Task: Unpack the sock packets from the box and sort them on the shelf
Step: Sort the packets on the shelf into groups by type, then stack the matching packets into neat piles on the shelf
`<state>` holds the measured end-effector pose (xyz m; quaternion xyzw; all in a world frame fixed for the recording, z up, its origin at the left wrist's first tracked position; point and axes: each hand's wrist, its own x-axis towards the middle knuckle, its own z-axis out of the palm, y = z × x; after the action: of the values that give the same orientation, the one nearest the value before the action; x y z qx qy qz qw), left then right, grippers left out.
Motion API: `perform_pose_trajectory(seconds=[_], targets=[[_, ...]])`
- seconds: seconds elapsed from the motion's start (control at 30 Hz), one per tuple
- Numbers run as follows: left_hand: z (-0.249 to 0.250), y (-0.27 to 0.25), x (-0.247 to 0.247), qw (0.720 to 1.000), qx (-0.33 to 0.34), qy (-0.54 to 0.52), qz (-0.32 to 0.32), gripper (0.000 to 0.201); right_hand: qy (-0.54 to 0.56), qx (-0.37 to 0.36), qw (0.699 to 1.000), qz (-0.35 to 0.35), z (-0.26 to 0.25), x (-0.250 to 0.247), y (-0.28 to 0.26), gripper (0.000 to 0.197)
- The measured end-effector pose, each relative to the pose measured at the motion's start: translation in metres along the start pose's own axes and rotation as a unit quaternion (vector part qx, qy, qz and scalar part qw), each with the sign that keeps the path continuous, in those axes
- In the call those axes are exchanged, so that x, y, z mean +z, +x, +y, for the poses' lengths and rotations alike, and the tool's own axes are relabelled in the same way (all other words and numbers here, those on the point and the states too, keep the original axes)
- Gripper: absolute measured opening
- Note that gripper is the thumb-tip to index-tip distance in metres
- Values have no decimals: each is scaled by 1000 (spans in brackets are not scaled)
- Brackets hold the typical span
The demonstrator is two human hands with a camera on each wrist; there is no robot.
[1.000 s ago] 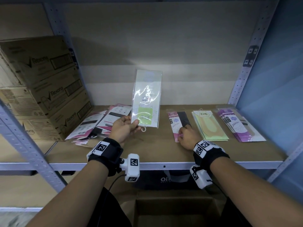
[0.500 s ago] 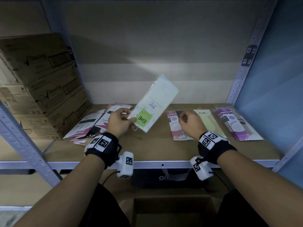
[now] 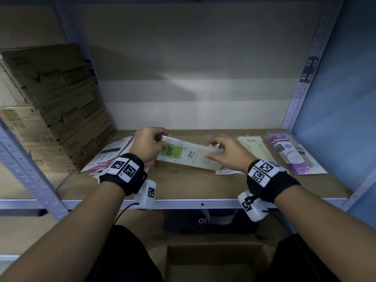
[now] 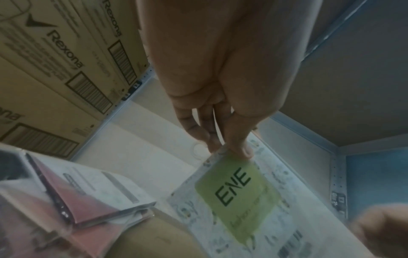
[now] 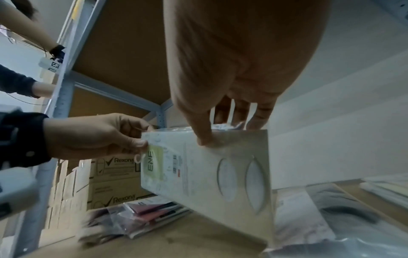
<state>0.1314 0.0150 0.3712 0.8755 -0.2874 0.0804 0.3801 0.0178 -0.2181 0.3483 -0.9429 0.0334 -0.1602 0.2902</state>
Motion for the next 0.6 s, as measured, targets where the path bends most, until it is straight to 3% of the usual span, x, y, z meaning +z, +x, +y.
perform_pose_trajectory(seconds=[0.1,0.2,0.27,0.33,0.43,0.53,0.6], targets=[[2,3,0,999,23,-23,26,22,-15,-17,1000,17,-1,5,-1,11],[9,1,6,982,40,-54,176,34,6,-39,995,88,-6,4,2,1],[16,-3,14,972,-1,-110,208,32,20,-78,987,137,-12,3,2,7],[28,-8,25,968,-77,-217,104,26,28,-115,978,169,-21,4,-1,9],[45,-17,38,911,-142,-385,-33,26,-13,-172,967,188,-29,11,-3,7],[60,-25,46,846,-166,-503,-69,18,-66,-205,958,191,-37,22,-8,8],[61,-27,50,835,-178,-517,-58,12,-94,-207,956,186,-42,27,-13,5]])
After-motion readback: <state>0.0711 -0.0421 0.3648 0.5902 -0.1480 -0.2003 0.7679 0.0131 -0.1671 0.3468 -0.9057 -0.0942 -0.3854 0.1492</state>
